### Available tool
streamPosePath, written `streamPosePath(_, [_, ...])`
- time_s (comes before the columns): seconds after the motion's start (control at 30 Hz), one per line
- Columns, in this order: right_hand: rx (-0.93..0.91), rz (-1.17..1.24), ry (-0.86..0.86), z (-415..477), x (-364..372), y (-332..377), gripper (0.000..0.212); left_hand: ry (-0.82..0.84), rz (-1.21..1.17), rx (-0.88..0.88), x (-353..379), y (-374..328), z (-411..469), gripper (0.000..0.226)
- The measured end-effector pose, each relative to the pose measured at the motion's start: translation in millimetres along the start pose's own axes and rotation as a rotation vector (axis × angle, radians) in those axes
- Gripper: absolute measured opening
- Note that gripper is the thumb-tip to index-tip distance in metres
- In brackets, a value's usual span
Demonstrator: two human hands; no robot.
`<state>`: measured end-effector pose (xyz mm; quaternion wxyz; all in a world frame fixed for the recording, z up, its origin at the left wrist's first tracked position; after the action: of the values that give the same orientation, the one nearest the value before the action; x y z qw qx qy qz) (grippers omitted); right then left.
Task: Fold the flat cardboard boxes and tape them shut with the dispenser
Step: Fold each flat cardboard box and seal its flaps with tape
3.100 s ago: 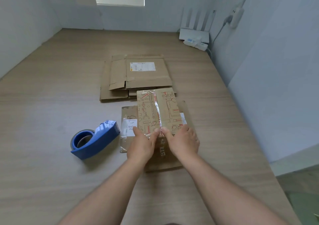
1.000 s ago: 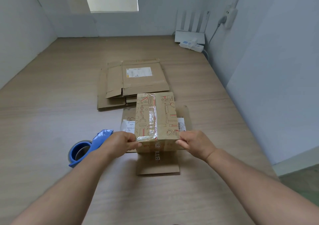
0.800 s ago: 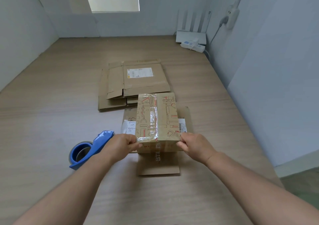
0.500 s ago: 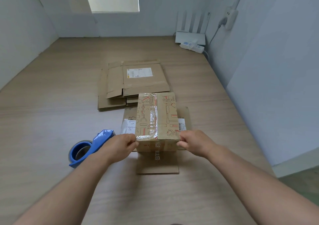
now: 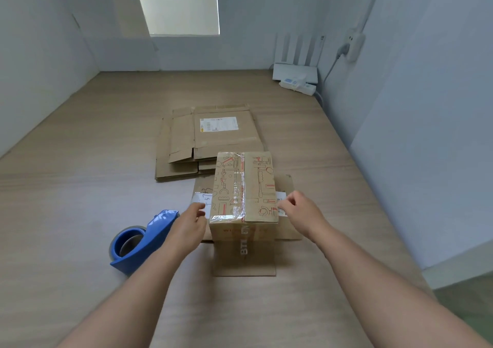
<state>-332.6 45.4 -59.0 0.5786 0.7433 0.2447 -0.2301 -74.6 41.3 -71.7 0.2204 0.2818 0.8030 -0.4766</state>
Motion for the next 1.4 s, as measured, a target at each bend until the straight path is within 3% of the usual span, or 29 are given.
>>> streamPosePath(0.07, [0.036, 0.07, 0.026, 6.8, 10.4, 11.7, 0.051, 0.029, -0.155, -0.024, 3.2, -11.3, -2.6, 0.044])
streamPosePath(0.1, [0.045, 0.095, 0.033, 9.6, 15.8, 15.5, 0.057, 0.054, -0.218, -0.035, 6.4, -16.1, -4.3, 0.046])
streamPosePath(0.2, [0.077, 0.036, -0.04, 8.7, 16.4, 15.7, 0.049, 0.083, -0.237, 0.006, 12.0, -27.5, -11.0, 0.05])
streamPosePath(0.33, [0.162, -0.029, -0.036, 0.7, 5.3, -1.9, 0.07, 0.16, -0.198, -0.007, 14.8, -27.0, -18.8, 0.037])
streamPosePath(0.43, [0.166, 0.037, 0.037, -5.6, 7.2, -7.3, 0.052, 0.221, -0.163, -0.012, 22.4, -32.7, -26.0, 0.023])
streamPosePath(0.57, [0.159, 0.155, 0.03, -13.2, 2.1, -7.3, 0.043, 0.225, -0.214, 0.029, 20.3, -48.9, -38.4, 0.016])
streamPosePath(0.73, [-0.058, 0.204, -0.119, -20.8, -32.3, 24.1, 0.034, 0.117, -0.455, 0.094, -10.3, -75.5, -36.7, 0.047])
streamPosePath(0.8, [-0.188, 0.278, -0.158, -25.5, -43.6, 39.1, 0.02, 0.098, -0.584, 0.122, -26.8, -91.0, -37.2, 0.057])
streamPosePath(0.83, [-0.244, 0.338, -0.173, -28.9, -49.3, 45.6, 0.019, 0.079, -0.618, 0.138, -35.4, -97.8, -37.8, 0.06])
streamPosePath(0.9, [-0.348, 0.432, -0.214, -33.9, -60.1, 56.5, 0.04, 0.055, -0.66, 0.173, -48.6, -106.9, -40.6, 0.065])
streamPosePath(1.0, [-0.414, 0.416, -0.29, -38.3, -66.2, 62.7, 0.053, 0.076, -0.614, 0.249, -53.4, -114.0, -50.7, 0.052])
streamPosePath(1.1, [-0.417, 0.485, -0.364, -43.0, -66.6, 58.2, 0.047, 0.13, -0.693, 0.316, -51.1, -112.5, -63.9, 0.035])
streamPosePath(1.23, [-0.276, 0.617, -0.384, -49.1, -55.6, 40.7, 0.037, 0.105, -0.709, 0.396, -44.4, -88.1, -73.9, 0.058])
streamPosePath(1.33, [-0.096, 0.69, -0.301, -51.8, -31.8, 21.9, 0.019, 0.085, -0.646, 0.248, -26.7, -54.0, -72.6, 0.069])
streamPosePath(1.4, [-0.034, 0.605, -0.178, -57.6, -11.8, 13.6, 0.023, 0.144, -0.561, 0.122, -11.1, -33.4, -73.4, 0.066])
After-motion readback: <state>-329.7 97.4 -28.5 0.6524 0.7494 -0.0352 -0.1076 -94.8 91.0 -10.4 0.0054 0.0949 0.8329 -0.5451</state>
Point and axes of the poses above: each hand's wrist, its own z-axis towards the middle knuckle, its own x-axis out of the palm, y = z × x, the point moved 6 cm from there along z, towards the middle knuckle, and after that the axes turned 8 degrees about -x, right-handed, at the moved point
